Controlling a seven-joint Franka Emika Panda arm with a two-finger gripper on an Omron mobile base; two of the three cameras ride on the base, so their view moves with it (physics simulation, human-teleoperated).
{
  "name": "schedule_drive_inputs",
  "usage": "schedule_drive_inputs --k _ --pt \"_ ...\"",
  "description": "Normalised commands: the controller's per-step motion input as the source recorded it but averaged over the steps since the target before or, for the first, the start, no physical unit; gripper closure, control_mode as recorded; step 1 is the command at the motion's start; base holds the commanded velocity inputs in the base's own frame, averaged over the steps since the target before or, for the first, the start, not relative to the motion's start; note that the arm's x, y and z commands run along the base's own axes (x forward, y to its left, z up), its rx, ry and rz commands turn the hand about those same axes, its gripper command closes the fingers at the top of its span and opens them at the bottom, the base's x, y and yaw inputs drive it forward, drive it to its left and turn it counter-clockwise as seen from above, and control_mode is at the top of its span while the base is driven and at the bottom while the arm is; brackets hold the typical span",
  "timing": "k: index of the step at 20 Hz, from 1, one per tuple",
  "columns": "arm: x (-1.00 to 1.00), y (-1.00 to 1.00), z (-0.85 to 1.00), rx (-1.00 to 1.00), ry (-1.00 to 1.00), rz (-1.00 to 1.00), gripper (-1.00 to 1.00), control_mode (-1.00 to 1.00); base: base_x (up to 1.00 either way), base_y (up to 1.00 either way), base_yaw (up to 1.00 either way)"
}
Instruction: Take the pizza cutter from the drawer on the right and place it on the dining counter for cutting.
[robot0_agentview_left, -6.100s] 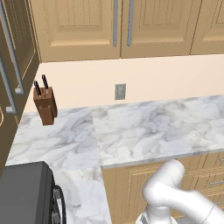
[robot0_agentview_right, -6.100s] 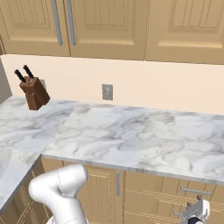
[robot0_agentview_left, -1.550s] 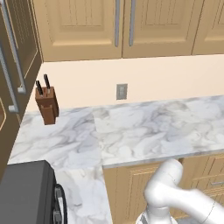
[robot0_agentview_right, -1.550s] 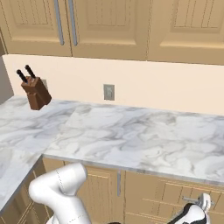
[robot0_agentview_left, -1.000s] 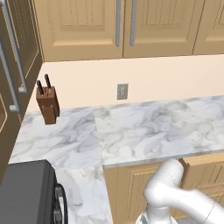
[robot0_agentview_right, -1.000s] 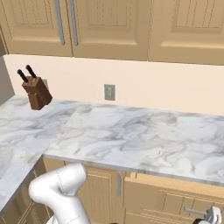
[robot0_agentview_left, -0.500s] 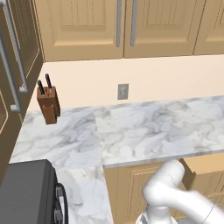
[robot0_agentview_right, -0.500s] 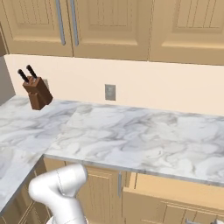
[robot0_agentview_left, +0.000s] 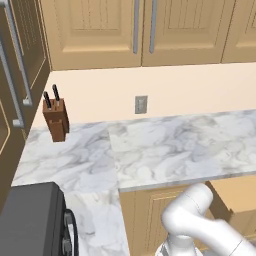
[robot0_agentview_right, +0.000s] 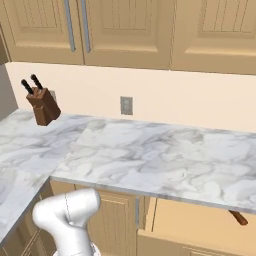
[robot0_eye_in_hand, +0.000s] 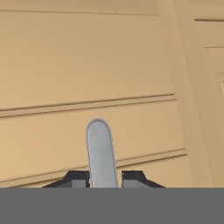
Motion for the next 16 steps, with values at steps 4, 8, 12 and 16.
schedule_drive_inputs --k 4,8,12,16 --pt "-0.86 -0.28 -0.32 0.00 -0.04 -0.03 1.00 -1.00 0.00 0.00 0.00" --pt "-0.77 -0.23 -0.30 0.00 -0.04 -0.02 1.00 -1.00 0.00 0.00 0.00" --pt "-0.80 -0.29 -0.28 0.00 -0.04 -0.01 1.00 -1.00 0.00 0.00 0.00" --pt "-0.78 -0.32 -0.26 0.00 -0.05 0.00 1.00 -1.00 0.00 0.00 0.00"
